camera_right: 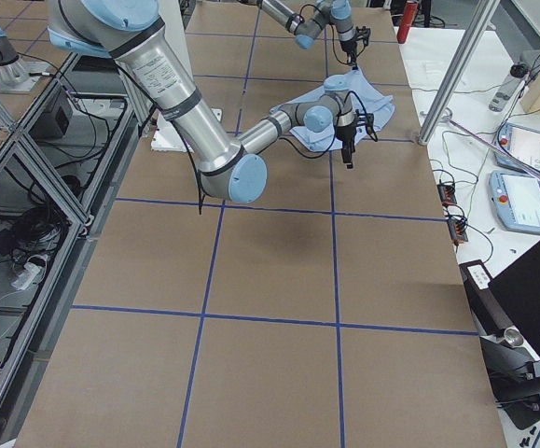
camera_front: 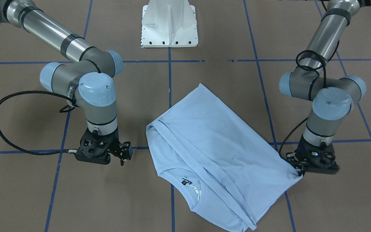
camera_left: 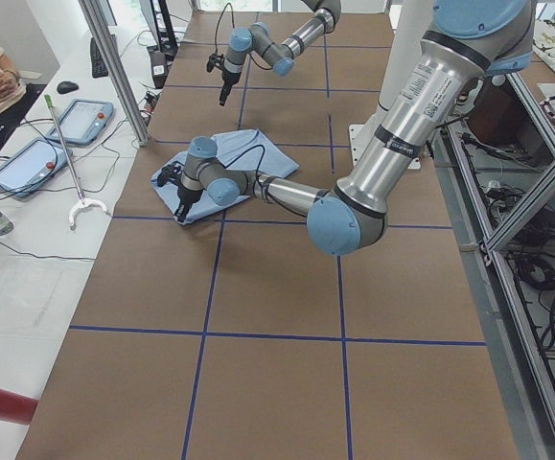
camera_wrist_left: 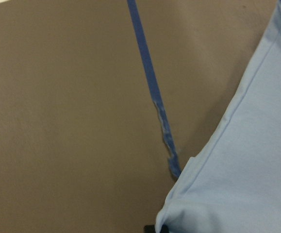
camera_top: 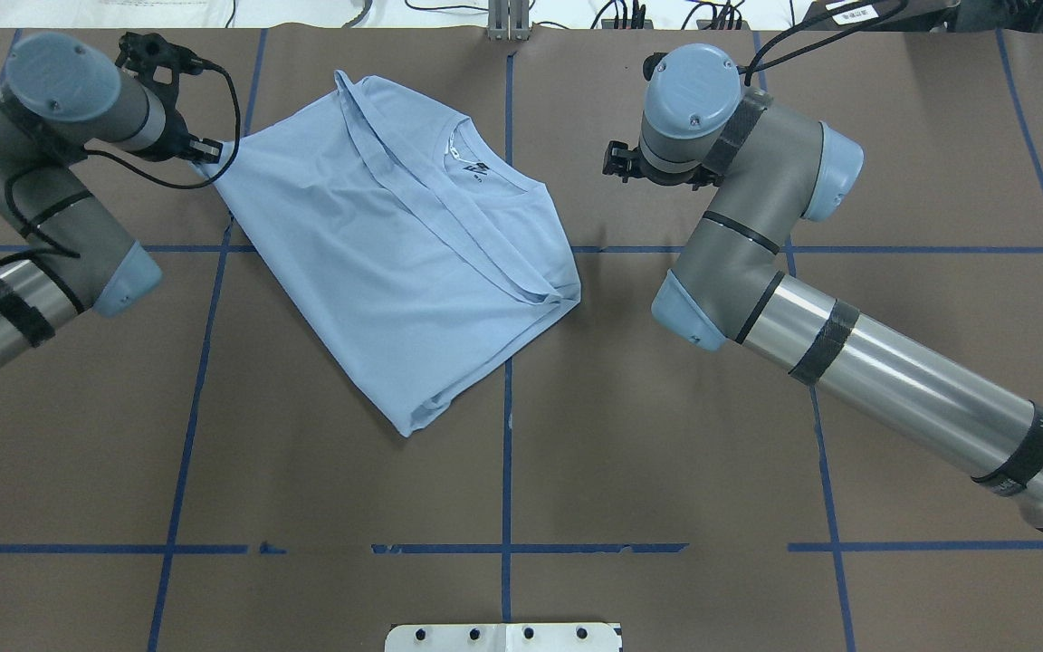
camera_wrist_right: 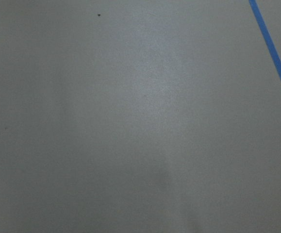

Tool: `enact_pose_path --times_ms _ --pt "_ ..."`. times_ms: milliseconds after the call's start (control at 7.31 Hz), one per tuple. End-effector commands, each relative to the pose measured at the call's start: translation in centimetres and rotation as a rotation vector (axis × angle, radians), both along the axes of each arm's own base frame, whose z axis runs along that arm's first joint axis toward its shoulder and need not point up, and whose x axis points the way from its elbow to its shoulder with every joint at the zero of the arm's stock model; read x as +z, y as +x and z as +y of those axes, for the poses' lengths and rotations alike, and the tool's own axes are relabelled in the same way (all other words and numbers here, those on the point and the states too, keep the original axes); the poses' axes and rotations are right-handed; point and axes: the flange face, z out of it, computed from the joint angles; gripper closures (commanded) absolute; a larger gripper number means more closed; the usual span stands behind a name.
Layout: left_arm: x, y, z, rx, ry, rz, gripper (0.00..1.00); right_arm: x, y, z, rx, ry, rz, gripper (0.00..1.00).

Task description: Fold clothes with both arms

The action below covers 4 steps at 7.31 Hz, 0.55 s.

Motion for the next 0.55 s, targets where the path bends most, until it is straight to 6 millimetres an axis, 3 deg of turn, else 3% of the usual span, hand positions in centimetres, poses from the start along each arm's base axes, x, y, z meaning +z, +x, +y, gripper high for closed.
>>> enact_pose_path --times_ms 0,137,274,410 --pt "0.2 -2.0 -3.2 -0.042 0.061 -0.054 0.91 -0.3 0.0 0.0 0.002 0.002 -0.005 0.0" --pt "0.0 -2.2 -2.9 -0.038 0.107 -0.014 0.01 -0.7 -0.5 0.2 0.003 0.013 -0.025 0.0" --pt "-0.5 -2.3 -2.3 -0.01 0.108 0.032 0.0 -1.3 -2.0 1.1 0.032 0.009 -0.088 0.0" --pt "-1.2 -1.9 -1.7 0.041 0.081 0.094 0.0 -3.5 -4.0 2.3 0.065 -0.025 -0.143 0.02"
